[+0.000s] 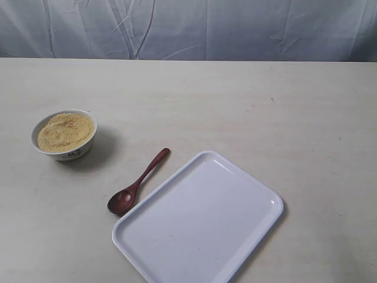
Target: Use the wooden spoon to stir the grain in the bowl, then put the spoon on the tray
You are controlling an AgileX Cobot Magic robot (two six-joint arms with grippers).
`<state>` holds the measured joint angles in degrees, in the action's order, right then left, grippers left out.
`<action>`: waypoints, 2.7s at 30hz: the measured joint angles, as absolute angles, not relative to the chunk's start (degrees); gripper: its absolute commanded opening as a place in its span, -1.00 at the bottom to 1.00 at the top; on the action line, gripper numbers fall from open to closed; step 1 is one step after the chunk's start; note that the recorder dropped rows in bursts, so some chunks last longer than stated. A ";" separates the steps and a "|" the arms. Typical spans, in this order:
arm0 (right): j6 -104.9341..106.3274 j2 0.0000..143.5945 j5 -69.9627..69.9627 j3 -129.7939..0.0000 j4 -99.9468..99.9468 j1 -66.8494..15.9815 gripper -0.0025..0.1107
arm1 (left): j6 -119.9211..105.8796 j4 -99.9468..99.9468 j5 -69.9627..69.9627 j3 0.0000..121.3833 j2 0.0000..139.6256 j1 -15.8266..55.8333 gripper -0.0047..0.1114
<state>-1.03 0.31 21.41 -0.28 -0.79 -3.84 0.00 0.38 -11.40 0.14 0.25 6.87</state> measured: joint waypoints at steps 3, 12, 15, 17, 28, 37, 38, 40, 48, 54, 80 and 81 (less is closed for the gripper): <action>-1.03 0.31 21.41 -0.28 -0.79 -3.84 -0.95 | 0.00 3.21 -4.17 1.58 0.45 6.87 -0.92; -1.03 0.31 21.41 -0.28 -0.79 -3.84 -0.95 | -3.11 0.33 18.32 20.97 20.59 6.87 -0.92; -1.03 0.31 21.41 -0.28 -0.79 -3.84 -0.95 | -7.24 0.97 27.58 28.22 30.73 6.87 -0.92; -1.03 0.31 21.41 -0.28 -0.79 -3.84 -0.95 | -10.03 3.23 32.33 32.13 37.95 6.87 -0.92; -1.03 0.31 21.41 -0.28 -0.79 -3.84 -0.95 | -24.02 20.93 41.84 45.85 68.16 10.08 -0.92; -1.03 0.31 21.41 -0.28 -0.79 -3.84 -0.95 | -20.10 19.44 40.88 55.97 85.14 26.46 -0.92; -1.03 0.31 21.41 -0.28 -0.79 -3.84 -0.95 | -17.57 17.44 40.76 57.39 87.35 28.04 -0.92; -1.03 0.31 21.41 -0.28 -0.79 -3.84 -0.95 | -12.03 12.29 40.89 60.33 91.18 31.13 -0.92; -1.03 0.31 21.41 -0.28 -0.79 -3.84 -0.95 | -4.11 5.09 38.70 67.50 101.78 37.57 -0.92; -1.03 0.31 21.41 -0.28 -0.79 -3.84 -0.95 | -3.87 4.37 36.52 67.57 107.07 37.56 -0.85; -1.06 0.31 21.41 -0.28 -0.79 -3.84 -0.95 | -1.89 -0.34 33.48 67.57 114.58 37.56 -0.57; -1.06 0.31 21.41 -0.28 -0.79 -3.84 -0.95 | -1.89 -0.34 33.41 67.57 114.58 37.56 -0.64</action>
